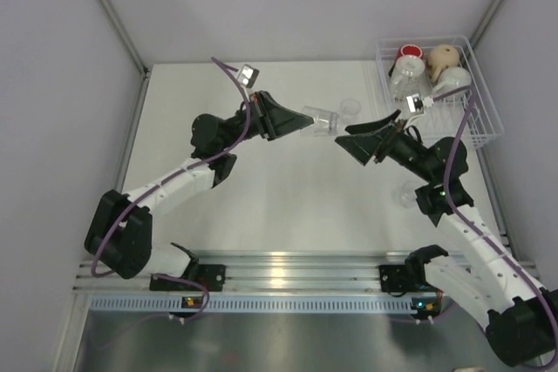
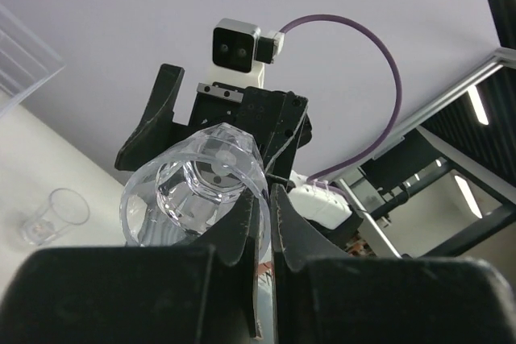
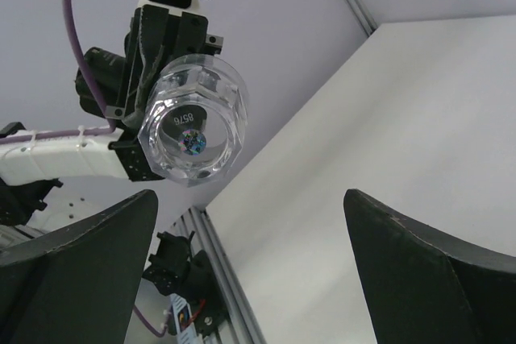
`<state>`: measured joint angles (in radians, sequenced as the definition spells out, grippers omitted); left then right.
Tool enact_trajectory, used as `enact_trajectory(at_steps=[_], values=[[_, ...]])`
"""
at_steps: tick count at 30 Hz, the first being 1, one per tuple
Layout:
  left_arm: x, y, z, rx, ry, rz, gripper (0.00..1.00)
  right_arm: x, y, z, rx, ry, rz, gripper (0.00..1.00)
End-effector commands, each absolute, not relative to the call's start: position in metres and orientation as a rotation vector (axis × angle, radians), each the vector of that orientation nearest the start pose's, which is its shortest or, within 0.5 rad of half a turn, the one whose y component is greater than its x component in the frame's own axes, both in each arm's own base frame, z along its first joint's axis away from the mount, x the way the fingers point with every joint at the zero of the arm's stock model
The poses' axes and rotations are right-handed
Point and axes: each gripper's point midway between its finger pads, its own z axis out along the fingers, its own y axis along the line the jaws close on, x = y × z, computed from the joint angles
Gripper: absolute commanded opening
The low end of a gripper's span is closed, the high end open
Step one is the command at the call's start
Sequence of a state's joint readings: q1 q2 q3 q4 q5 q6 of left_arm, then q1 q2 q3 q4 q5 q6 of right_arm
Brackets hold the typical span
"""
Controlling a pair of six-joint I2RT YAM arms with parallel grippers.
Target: Load the cups into the dish rack
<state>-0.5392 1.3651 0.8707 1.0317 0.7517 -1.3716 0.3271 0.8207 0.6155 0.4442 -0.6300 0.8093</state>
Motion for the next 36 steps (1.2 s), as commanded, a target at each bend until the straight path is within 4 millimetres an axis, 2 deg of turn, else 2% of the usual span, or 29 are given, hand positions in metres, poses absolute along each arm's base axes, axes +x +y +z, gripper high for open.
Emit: enact_trajectory(at_steps=[1,9,13,19,24,30,36], values=[[0.215,-0.313,0.416,0.351,1.267,-2.124,0.0,0.224,0.216,0.369,-0.285,1.352,1.351,0.99],[0.206,-0.329,0.411,0.373,1.269,-2.142,0.0,0.214,0.221,0.377,-0.305,1.311,1.372,0.91],[0.205,-0.332,0.408,0.373,1.277,-2.144,0.0,0.21,0.22,0.378,-0.286,1.288,1.386,0.77],[0.209,-0.337,0.394,0.345,1.32,-2.151,0.0,0.202,0.22,0.385,-0.28,1.244,1.406,0.68],[0.207,-0.338,0.397,0.365,1.306,-2.146,0.0,0.2,0.22,0.384,-0.273,1.251,1.408,0.65],[0.205,-0.337,0.398,0.383,1.293,-2.136,0.0,0.205,0.23,0.369,-0.28,1.331,1.428,0.66],[0.201,-0.337,0.396,0.393,1.297,-2.133,0.0,0.206,0.23,0.368,-0.261,1.337,1.427,0.44]])
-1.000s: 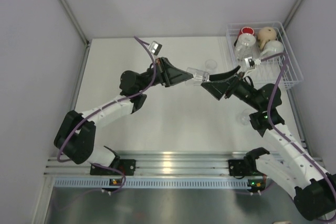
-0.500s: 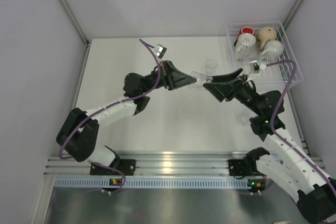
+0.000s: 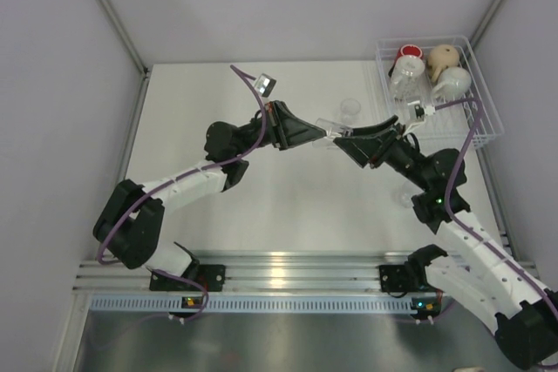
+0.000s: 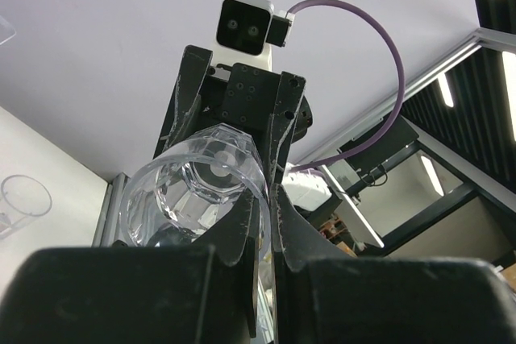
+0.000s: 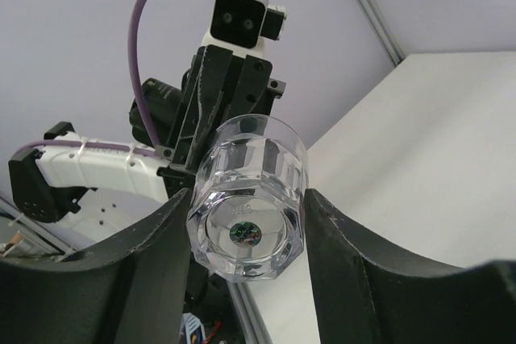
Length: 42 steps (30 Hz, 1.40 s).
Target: Load the cups into the dish rack
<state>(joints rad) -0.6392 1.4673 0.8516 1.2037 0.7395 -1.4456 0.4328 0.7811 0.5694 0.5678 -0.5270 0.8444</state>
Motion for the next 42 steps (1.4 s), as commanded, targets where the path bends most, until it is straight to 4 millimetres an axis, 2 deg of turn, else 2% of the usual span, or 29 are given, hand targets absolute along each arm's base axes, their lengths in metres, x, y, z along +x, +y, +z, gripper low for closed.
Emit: enact_trajectory(at_steps=[1,3,4,6,7,12,14,15,16,17,18,19,20,22,23,24,25,26,27,28,29,30,32,33,34,35,36,41,42], values=[[0.201,-0.336,0.396,0.398,1.292,-2.128,0.0,0.205,0.229,0.369,-0.257,1.329,1.424,0.36],[0.201,-0.337,0.394,0.395,1.299,-2.126,0.04,0.205,0.227,0.37,-0.239,1.327,1.414,0.25],[0.202,-0.337,0.389,0.393,1.313,-2.125,0.22,0.207,0.226,0.37,-0.229,1.336,1.41,0.0],[0.202,-0.337,0.386,0.389,1.324,-2.126,0.44,0.209,0.223,0.371,-0.188,1.34,1.412,0.0],[0.203,-0.339,0.381,0.391,1.342,-2.121,0.68,0.208,0.223,0.371,-0.181,1.337,1.415,0.0],[0.212,-0.346,0.361,0.374,1.491,-2.021,0.75,0.215,0.218,0.375,-0.136,1.378,1.372,0.0],[0.213,-0.345,0.364,0.402,1.48,-1.944,0.8,0.227,0.212,0.364,-0.058,1.451,1.311,0.0],[0.217,-0.346,0.353,0.401,1.538,-1.893,0.82,0.23,0.209,0.368,-0.042,1.451,1.283,0.0],[0.218,-0.346,0.351,0.402,1.554,-1.866,0.84,0.24,0.203,0.355,0.025,1.516,1.225,0.0],[0.221,-0.344,0.355,0.391,1.559,-1.832,0.94,0.243,0.197,0.365,0.032,1.508,1.177,0.0],[0.223,-0.343,0.351,0.412,1.565,-1.775,0.98,0.249,0.193,0.362,0.056,1.537,1.129,0.0],[0.227,-0.343,0.338,0.388,1.649,-1.739,0.98,0.258,0.182,0.35,0.124,1.596,1.04,0.0],[0.23,-0.34,0.341,0.372,1.648,-1.701,0.98,0.263,0.176,0.355,0.136,1.621,0.979,0.0],[0.236,-0.337,0.323,0.359,1.728,-1.613,0.98,0.273,0.164,0.355,0.182,1.647,0.883,0.0],[0.238,-0.334,0.32,0.353,1.744,-1.58,0.98,0.277,0.157,0.362,0.193,1.645,0.84,0.0],[0.243,-0.331,0.32,0.349,1.747,-1.518,0.98,0.283,0.152,0.348,0.215,1.712,0.78,0.0],[0.245,-0.329,0.317,0.35,1.765,-1.483,0.98,0.286,0.146,0.343,0.237,1.742,0.735,0.0],[0.246,-0.325,0.304,0.333,1.839,-1.437,0.98,0.295,0.136,0.348,0.273,1.749,0.658,0.0],[0.251,-0.32,0.306,0.334,1.831,-1.374,0.98,0.297,0.123,0.335,0.313,1.807,0.581,0.0],[0.252,-0.317,0.304,0.335,1.843,-1.342,0.98,0.301,0.112,0.334,0.345,1.82,0.525,0.0],[0.251,-0.312,0.296,0.329,1.889,-1.305,0.98,0.305,0.098,0.343,0.391,1.8,0.466,0.0],[0.251,-0.309,0.295,0.349,1.887,-1.271,0.98,0.31,0.081,0.332,0.443,1.837,0.395,0.0],[0.253,-0.3,0.294,0.328,1.897,-1.202,0.98,0.315,0.062,0.333,0.512,1.847,0.365,0.0],[0.254,-0.293,0.286,0.325,1.926,-1.153,0.98,0.323,0.036,0.327,0.595,1.847,0.318,0.0],[0.255,-0.288,0.285,0.311,1.925,-1.116,0.98,0.325,0.028,0.323,0.623,1.86,0.328,0.0],[0.256,-0.284,0.283,0.306,1.929,-1.092,0.98,0.328,0.015,0.321,0.672,1.851,0.316,0.0],[0.255,-0.281,0.28,0.309,1.939,-1.071,0.98,0.334,-0.014,0.315,0.765,1.837,0.259,0.0],[0.249,-0.272,0.28,0.318,1.93,-1.043,0.98,0.35,-0.073,0.293,1.032,1.834,0.082,0.0],[0.247,-0.27,0.279,0.324,1.936,-1.034,0.98,0.35,-0.085,0.298,1.106,1.807,0.042,0.0]])
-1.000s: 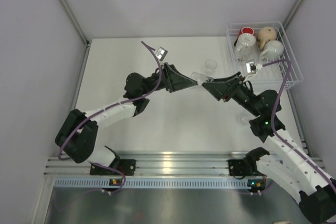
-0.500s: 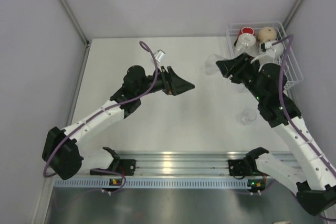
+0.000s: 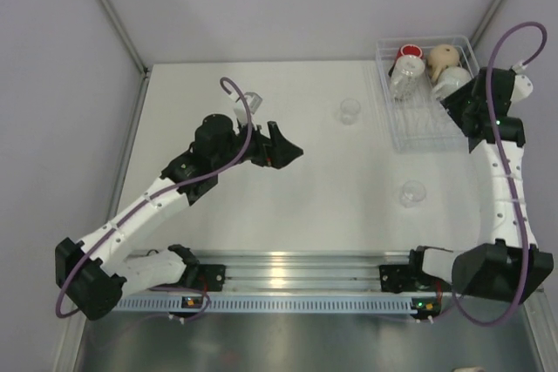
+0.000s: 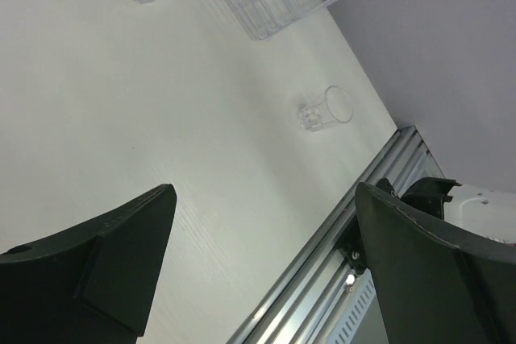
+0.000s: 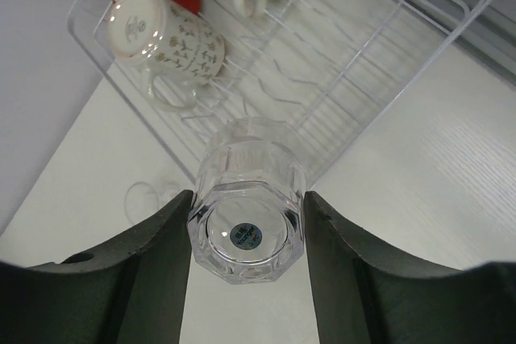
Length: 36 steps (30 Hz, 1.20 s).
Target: Load the cups into the dish rack
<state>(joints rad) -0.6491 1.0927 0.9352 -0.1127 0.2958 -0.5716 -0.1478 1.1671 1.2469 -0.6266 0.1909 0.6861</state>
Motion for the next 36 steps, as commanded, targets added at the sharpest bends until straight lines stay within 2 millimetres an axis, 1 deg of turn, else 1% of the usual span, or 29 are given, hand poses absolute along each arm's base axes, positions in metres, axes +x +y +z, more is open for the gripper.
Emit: enact_trajectory(at_steps=[1,2,3,4,5,7,8,10,11,17,19,22,25,27,28,31,32,33,34,36], values=[[0.247,-0.269,0.277,0.326,1.942,-1.026,0.98,0.354,-0.09,0.288,1.126,1.827,0.013,0.0],[0.248,-0.267,0.278,0.325,1.936,-1.015,0.98,0.363,-0.094,0.282,1.162,1.844,-0.004,0.0],[0.247,-0.265,0.279,0.324,1.935,-1.009,0.98,0.368,-0.098,0.278,1.186,1.845,-0.015,0.0],[0.247,-0.264,0.277,0.323,1.943,-1.003,0.98,0.373,-0.102,0.28,1.206,1.833,-0.027,0.0],[0.246,-0.264,0.277,0.322,1.944,-1.001,0.98,0.379,-0.108,0.268,1.23,1.856,-0.061,0.0],[0.246,-0.263,0.277,0.317,1.947,-1.003,0.98,0.384,-0.118,0.263,1.267,1.843,-0.11,0.0],[0.245,-0.264,0.277,0.318,1.95,-1.007,0.98,0.389,-0.121,0.257,1.281,1.852,-0.123,0.0],[0.245,-0.263,0.277,0.31,1.956,-1.004,0.98,0.392,-0.129,0.252,1.329,1.843,-0.128,0.0],[0.244,-0.263,0.276,0.314,1.964,-1.006,0.98,0.393,-0.136,0.244,1.356,1.853,-0.14,0.0],[0.246,-0.259,0.281,0.279,1.956,-0.992,0.98,0.409,-0.153,0.23,1.383,1.865,-0.208,0.0],[0.247,-0.261,0.28,0.276,1.964,-0.996,0.98,0.41,-0.159,0.226,1.389,1.872,-0.24,0.0],[0.249,-0.263,0.278,0.27,1.976,-1.002,0.98,0.41,-0.163,0.204,1.422,1.92,-0.27,0.0],[0.251,-0.266,0.275,0.261,1.993,-1.005,0.98,0.409,-0.165,0.189,1.44,1.945,-0.281,0.0],[0.251,-0.269,0.276,0.267,1.997,-1.019,0.98,0.413,-0.169,0.186,1.439,1.936,-0.274,0.0],[0.25,-0.27,0.276,0.273,1.997,-1.026,0.98,0.413,-0.17,0.18,1.438,1.944,-0.286,0.0],[0.246,-0.271,0.282,0.287,1.989,-1.048,0.98,0.418,-0.174,0.175,1.444,1.944,-0.293,0.0],[0.246,-0.271,0.283,0.297,1.989,-1.046,0.98,0.416,-0.175,0.171,1.451,1.952,-0.302,0.0],[0.246,-0.269,0.287,0.296,1.978,-1.036,0.98,0.417,-0.176,0.17,1.452,1.949,-0.31,0.0],[0.246,-0.267,0.287,0.303,1.977,-1.024,0.98,0.417,-0.177,0.163,1.459,1.96,-0.322,0.0],[0.246,-0.263,0.288,0.295,1.97,-1.002,0.98,0.419,-0.178,0.156,1.454,1.972,-0.329,0.0]])
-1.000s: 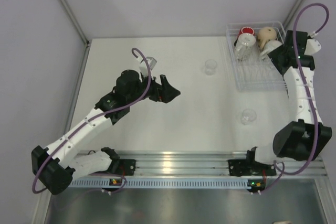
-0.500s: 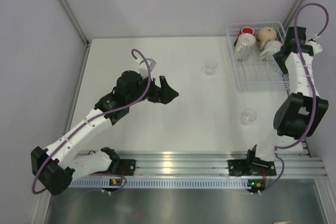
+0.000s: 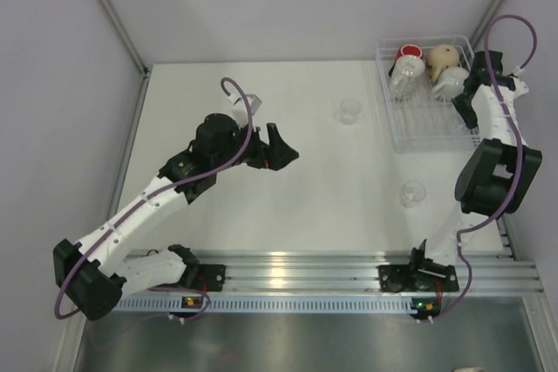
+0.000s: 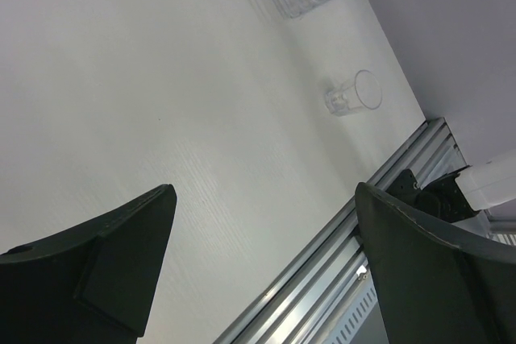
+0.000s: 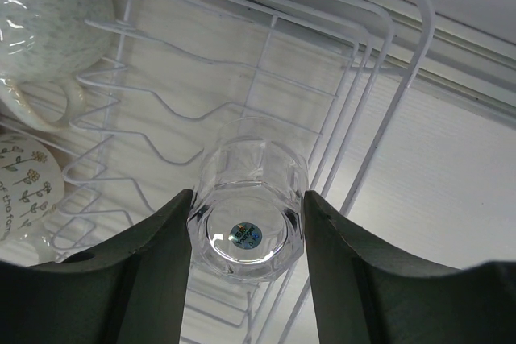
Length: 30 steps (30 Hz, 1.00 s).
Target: Load the cups into the dish rack
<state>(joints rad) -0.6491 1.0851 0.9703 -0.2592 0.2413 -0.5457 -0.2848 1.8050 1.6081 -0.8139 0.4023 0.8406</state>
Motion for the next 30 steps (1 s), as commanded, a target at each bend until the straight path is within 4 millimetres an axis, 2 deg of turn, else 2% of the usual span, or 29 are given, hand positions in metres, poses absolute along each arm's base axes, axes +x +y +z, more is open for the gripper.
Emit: enact_trajectory(at_steps=[1,10,17,20,22,23,26,30], values=[[0.245,-0.261,0.29,0.296,1.962,-0.997,0.98,0.419,-0.179,0.148,1.454,1.995,-0.342,0.0],[0.244,-0.257,0.295,0.295,1.937,-0.983,0.98,0.417,-0.185,0.115,1.474,2.054,-0.408,0.0],[0.243,-0.252,0.294,0.286,1.93,-0.969,0.98,0.416,-0.191,0.106,1.465,2.083,-0.447,0.01],[0.242,-0.25,0.293,0.279,1.933,-0.962,0.98,0.419,-0.193,0.109,1.457,2.093,-0.454,0.22],[0.243,-0.249,0.293,0.273,1.934,-0.955,0.98,0.42,-0.194,0.112,1.454,2.093,-0.461,0.29],[0.243,-0.248,0.293,0.271,1.931,-0.953,0.98,0.42,-0.194,0.113,1.453,2.091,-0.462,0.37],[0.244,-0.247,0.294,0.26,1.928,-0.947,0.98,0.418,-0.194,0.12,1.451,2.085,-0.463,0.53],[0.242,-0.248,0.296,0.272,1.924,-0.954,0.98,0.418,-0.193,0.13,1.44,2.075,-0.449,0.67]])
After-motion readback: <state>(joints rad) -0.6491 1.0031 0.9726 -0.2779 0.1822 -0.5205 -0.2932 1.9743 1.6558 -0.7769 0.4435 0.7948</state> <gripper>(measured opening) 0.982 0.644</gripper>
